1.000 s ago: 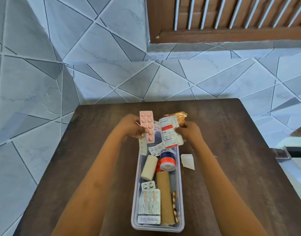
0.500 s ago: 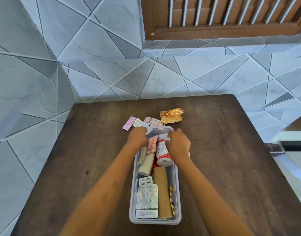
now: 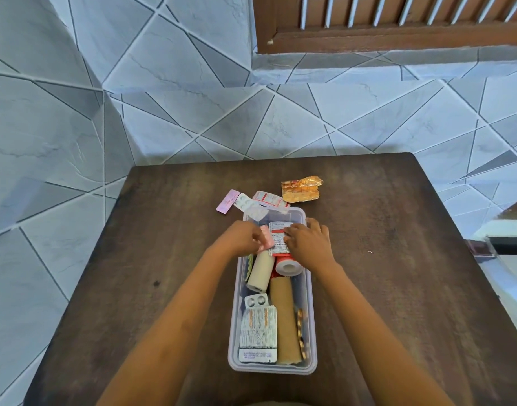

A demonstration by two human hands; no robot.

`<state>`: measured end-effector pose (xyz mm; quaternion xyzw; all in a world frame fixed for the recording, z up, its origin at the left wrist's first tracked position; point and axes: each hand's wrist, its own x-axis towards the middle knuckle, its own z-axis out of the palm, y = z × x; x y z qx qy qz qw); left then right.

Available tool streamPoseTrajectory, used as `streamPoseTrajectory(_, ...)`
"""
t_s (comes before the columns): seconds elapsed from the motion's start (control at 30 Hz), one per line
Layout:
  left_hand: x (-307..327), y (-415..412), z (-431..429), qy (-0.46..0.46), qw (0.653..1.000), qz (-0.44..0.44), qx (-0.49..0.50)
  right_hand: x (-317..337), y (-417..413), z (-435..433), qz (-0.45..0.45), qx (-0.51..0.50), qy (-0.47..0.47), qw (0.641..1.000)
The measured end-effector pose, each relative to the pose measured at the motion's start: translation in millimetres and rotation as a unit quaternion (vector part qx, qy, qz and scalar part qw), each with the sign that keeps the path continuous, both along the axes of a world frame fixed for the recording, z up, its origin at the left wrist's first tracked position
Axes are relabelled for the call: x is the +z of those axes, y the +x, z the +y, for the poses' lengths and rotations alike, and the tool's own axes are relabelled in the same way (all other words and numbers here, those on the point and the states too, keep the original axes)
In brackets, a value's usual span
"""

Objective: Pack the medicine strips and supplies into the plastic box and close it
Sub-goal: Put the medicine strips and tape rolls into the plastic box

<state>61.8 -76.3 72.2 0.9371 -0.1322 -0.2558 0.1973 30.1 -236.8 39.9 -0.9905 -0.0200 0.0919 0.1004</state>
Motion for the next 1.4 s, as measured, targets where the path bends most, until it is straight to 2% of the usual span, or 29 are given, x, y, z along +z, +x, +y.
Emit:
streamPoseTrajectory(0.1, -0.4, 7.8, 9.7, -0.033, 0.998, -0.04, 0.046, 0.3, 6.1, -2.0, -0.019, -0.009, 0.02, 1.0)
streamPoseTrajectory(0.3, -0.8, 36.1, 31.7, -0.089, 0.967, -0.152, 0.185, 9.7, 24.7, -9.1, -0.138, -0.076, 0.163, 0.974)
streamPoseTrajectory(0.47, -16.4, 77.3, 41.5, -0.062, 0.949, -0.171, 0.259, 14.6, 70.6, -13.8, -0.125, -0.134, 0.229, 0.956)
streamPoseTrajectory(0.6, -34.3, 103.7, 38.6, 0.009, 0.964, -0.12, 0.237, 3.8, 114.0, -0.7, -0.039, -0.096, 0.205, 0.973)
streamPoseTrajectory(0.73, -53.6, 118.8, 32.8, 0.035, 0.968, -0.076, 0.236, -15.4, 148.2, 17.8, 0.056, -0.043, 0.125, 0.99)
streamPoseTrajectory(0.83, -66.4, 124.8, 33.5, 0.052, 0.965, -0.072, 0.247, -30.1, 161.9, 27.0, 0.063, -0.022, 0.071, 0.995)
streamPoseTrajectory(0.93, -74.4, 127.4, 36.8, 0.058, 0.966, -0.088, 0.238, -37.6, 168.2, 31.8, 0.05, -0.03, 0.072, 0.996)
streamPoseTrajectory(1.07, -73.0, 129.3, 41.0, 0.001, 0.956, -0.089, 0.278, -35.2, 172.0, 33.2, 0.053, -0.046, 0.097, 0.993)
streamPoseTrajectory(1.17, -65.2, 124.2, 42.0, -0.039, 0.944, -0.093, 0.314, -20.2, 169.1, 28.2, 0.027, -0.075, 0.158, 0.984)
streamPoseTrajectory(1.33, -41.1, 105.9, 42.3, -0.147, 0.919, -0.089, 0.354, 20.5, 144.7, 11.5, -0.056, -0.141, 0.272, 0.95)
streamPoseTrajectory(1.4, -27.7, 93.7, 39.8, -0.2, 0.906, -0.079, 0.363, 32.6, 130.6, 6.4, -0.061, -0.146, 0.307, 0.938)
